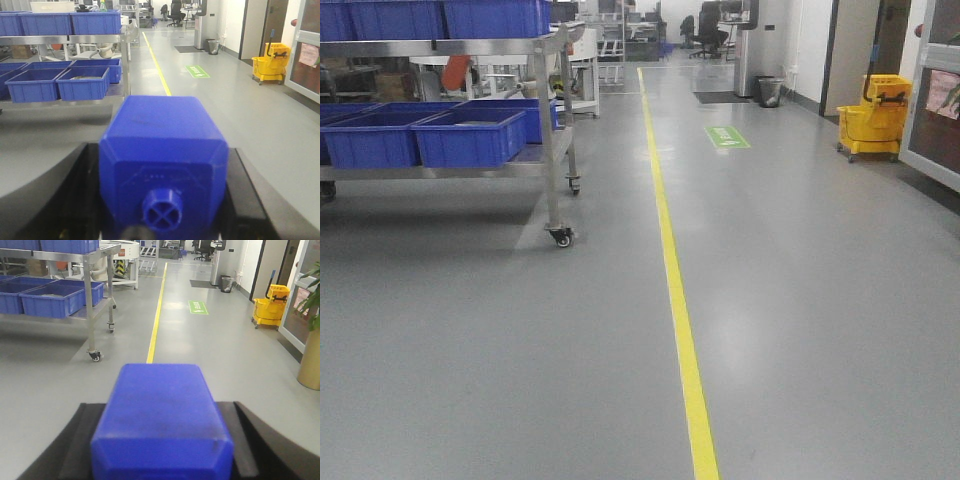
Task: Pick and sort blue part to right shelf
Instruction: 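Drive the base away from the table, holding both bottles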
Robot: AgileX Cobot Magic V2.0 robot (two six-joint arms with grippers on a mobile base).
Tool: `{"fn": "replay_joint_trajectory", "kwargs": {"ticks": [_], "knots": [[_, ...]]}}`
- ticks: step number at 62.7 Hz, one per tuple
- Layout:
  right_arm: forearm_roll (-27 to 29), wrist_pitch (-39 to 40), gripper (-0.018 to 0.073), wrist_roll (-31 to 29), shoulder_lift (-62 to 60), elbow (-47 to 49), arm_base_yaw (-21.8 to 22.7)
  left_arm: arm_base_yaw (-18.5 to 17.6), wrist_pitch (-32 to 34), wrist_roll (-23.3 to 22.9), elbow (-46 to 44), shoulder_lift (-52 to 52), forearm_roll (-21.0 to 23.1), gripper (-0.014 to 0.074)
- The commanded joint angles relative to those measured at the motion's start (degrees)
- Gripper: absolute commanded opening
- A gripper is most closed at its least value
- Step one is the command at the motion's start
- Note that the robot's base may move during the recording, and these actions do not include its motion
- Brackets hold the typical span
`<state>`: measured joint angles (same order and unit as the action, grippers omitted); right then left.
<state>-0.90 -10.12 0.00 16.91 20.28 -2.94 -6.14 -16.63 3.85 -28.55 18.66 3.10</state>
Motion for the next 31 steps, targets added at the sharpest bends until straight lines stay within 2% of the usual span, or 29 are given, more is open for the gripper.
{"fn": "replay_joint_trajectory", "kwargs": {"ticks": [1,31], "knots": [[-0.5,5.3,0.0382,0.0,0.4,1.6,0.4,0.1,5.1,-0.5,-1.6,0.5,0.1,0.0333],[-0.5,5.3,0.0382,0.0,0.4,1.6,0.4,0.1,5.1,-0.5,-1.6,0.5,0.1,0.0333]]}}
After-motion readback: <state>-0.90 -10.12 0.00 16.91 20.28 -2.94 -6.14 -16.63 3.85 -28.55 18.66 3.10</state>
